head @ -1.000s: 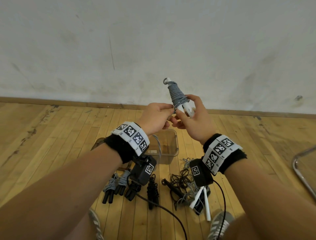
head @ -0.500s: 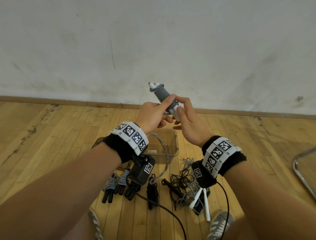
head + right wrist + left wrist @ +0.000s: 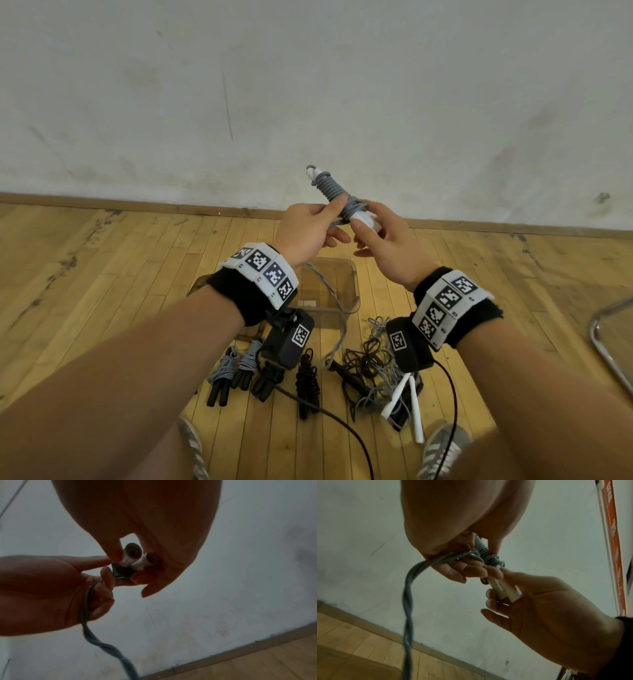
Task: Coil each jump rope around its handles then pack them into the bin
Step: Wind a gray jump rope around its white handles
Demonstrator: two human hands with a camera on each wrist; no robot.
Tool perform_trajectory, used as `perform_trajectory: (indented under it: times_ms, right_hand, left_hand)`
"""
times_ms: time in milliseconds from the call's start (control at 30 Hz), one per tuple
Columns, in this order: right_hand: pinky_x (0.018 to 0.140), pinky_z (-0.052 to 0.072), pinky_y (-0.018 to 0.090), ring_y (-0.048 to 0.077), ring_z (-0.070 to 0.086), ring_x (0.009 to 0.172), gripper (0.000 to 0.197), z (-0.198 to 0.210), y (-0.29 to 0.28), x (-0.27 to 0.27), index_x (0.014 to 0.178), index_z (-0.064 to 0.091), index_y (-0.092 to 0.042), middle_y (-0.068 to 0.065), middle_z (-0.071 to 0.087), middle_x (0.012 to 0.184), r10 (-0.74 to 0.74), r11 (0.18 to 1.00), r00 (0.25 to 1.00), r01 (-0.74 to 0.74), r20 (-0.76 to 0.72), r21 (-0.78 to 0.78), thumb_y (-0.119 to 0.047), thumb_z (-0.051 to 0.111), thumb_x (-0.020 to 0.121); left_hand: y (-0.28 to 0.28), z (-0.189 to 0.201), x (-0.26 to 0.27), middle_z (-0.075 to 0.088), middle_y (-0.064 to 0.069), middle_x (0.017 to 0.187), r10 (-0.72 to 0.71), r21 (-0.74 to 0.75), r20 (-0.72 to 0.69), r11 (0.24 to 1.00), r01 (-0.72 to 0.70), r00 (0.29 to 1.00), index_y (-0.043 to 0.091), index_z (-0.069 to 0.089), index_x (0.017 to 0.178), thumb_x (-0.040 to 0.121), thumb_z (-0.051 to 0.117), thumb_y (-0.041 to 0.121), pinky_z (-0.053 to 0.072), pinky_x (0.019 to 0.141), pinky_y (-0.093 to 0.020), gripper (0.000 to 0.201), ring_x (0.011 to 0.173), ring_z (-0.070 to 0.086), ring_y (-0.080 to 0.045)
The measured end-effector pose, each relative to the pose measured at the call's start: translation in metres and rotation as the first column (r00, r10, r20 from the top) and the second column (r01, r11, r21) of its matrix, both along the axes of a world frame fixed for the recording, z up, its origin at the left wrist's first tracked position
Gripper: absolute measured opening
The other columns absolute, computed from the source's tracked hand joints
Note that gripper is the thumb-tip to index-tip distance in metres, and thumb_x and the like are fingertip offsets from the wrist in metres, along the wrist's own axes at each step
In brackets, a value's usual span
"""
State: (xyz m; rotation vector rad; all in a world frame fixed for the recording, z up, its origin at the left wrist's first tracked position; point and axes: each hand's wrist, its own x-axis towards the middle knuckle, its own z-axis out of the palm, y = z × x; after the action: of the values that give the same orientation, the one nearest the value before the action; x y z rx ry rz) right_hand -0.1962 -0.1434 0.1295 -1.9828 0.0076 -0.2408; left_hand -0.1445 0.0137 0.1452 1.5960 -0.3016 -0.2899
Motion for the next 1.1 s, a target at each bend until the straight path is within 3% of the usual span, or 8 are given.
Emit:
perform_trajectory:
  times_ms: [100, 233, 400, 700, 867, 933, 1033, 1100]
  right_hand:
    - [0.089, 0.054, 0.036, 0.013, 0.061, 0.101, 0.057, -0.006, -0.004, 0.001, 0.153, 0.039, -0.02, 0.004, 0.062, 0.129, -0.063, 0.987, 0.997, 0.07, 0.052, -0.144, -0.038, 0.058, 0.102]
    - [0.093, 0.043, 0.023, 0.013, 0.059, 0.118, 0.061, -0.008, -0.005, 0.0, 0.154, 0.039, -0.016, 0.001, 0.062, 0.135, -0.128, 0.949, 0.987, 0.151, 0.099, -0.276, -0.036, 0.06, 0.1]
    - [0.081, 0.05, 0.024, 0.009, 0.065, 0.1, 0.047, -0.007, -0.004, 0.003, 0.14, 0.056, -0.022, -0.009, 0.07, 0.114, -0.173, 0.926, 0.97, 0.219, 0.17, -0.306, -0.039, 0.063, 0.097]
    - [0.048, 0.044, 0.019, 0.007, 0.059, 0.058, 0.053, -0.007, -0.007, 0.0, 0.125, 0.039, -0.023, -0.003, 0.065, 0.081, -0.175, 0.922, 0.971, 0.22, 0.164, -0.32, -0.023, 0.076, 0.087]
    - [0.062, 0.063, 0.039, 0.016, 0.073, 0.064, 0.054, -0.003, -0.002, -0.001, 0.126, 0.031, -0.021, 0.007, 0.071, 0.094, -0.077, 0.988, 0.993, 0.088, 0.087, -0.125, -0.008, 0.071, 0.091]
    - [0.065, 0.063, 0.044, 0.016, 0.074, 0.065, 0.054, -0.005, -0.001, 0.0, 0.132, 0.034, -0.02, 0.003, 0.07, 0.097, -0.089, 0.977, 0.991, 0.106, 0.098, -0.186, -0.011, 0.07, 0.092]
    - [0.069, 0.061, 0.043, 0.016, 0.071, 0.075, 0.059, -0.006, 0.003, 0.0, 0.144, 0.034, -0.019, 0.0, 0.068, 0.105, -0.064, 0.948, 0.989, 0.101, 0.13, -0.302, -0.019, 0.066, 0.095]
    - [0.071, 0.061, 0.038, 0.018, 0.069, 0.081, 0.054, -0.003, 0.008, -0.003, 0.149, 0.032, -0.021, 0.0, 0.066, 0.104, -0.016, 0.977, 0.997, 0.031, 0.076, -0.209, -0.023, 0.057, 0.101]
  left_hand:
    - [-0.001, -0.001, 0.001, 0.076, -0.012, 0.078, 0.039, -0.006, 0.01, 0.999, -0.039, 0.999, 0.005, 0.076, 0.106, 0.102, 0.06, 0.037, 0.055, 0.06, -0.018, 0.035, 0.056, 0.064, -0.009]
    - [-0.001, -0.003, 0.002, 0.077, -0.008, 0.073, 0.045, 0.032, 0.035, 0.998, -0.046, 0.998, 0.012, 0.077, 0.1, 0.103, 0.061, 0.029, 0.057, 0.069, -0.028, 0.024, 0.06, 0.065, -0.014]
    - [-0.004, -0.003, -0.003, 0.074, -0.005, 0.069, 0.006, 0.064, 0.049, 0.998, -0.009, 0.999, 0.023, 0.072, 0.095, 0.104, 0.058, 0.024, 0.057, 0.067, -0.026, 0.016, 0.056, 0.063, -0.012]
    - [-0.004, 0.001, -0.003, 0.074, -0.005, 0.07, 0.017, 0.033, 0.053, 0.999, -0.018, 0.998, 0.013, 0.077, 0.102, 0.099, 0.064, 0.036, 0.055, 0.062, -0.021, 0.027, 0.057, 0.061, -0.01]
    - [-0.004, 0.0, -0.002, 0.072, -0.003, 0.065, 0.041, 0.051, 0.09, 0.998, -0.046, 0.995, 0.012, 0.076, 0.106, 0.099, 0.065, 0.033, 0.056, 0.067, -0.028, 0.024, 0.057, 0.062, -0.012]
    - [-0.004, -0.001, -0.002, 0.072, -0.002, 0.064, 0.052, 0.047, 0.085, 0.997, -0.056, 0.995, 0.014, 0.076, 0.103, 0.1, 0.064, 0.034, 0.055, 0.066, -0.027, 0.024, 0.056, 0.061, -0.011]
    - [-0.003, -0.001, -0.001, 0.071, -0.002, 0.063, 0.076, 0.024, 0.075, 0.997, -0.078, 0.994, 0.017, 0.078, 0.095, 0.098, 0.065, 0.041, 0.054, 0.064, -0.026, 0.027, 0.057, 0.061, -0.012]
    - [-0.002, -0.003, 0.001, 0.07, 0.0, 0.061, 0.112, 0.026, 0.073, 0.993, -0.114, 0.991, 0.016, 0.078, 0.093, 0.097, 0.066, 0.041, 0.053, 0.064, -0.026, 0.028, 0.055, 0.06, -0.011]
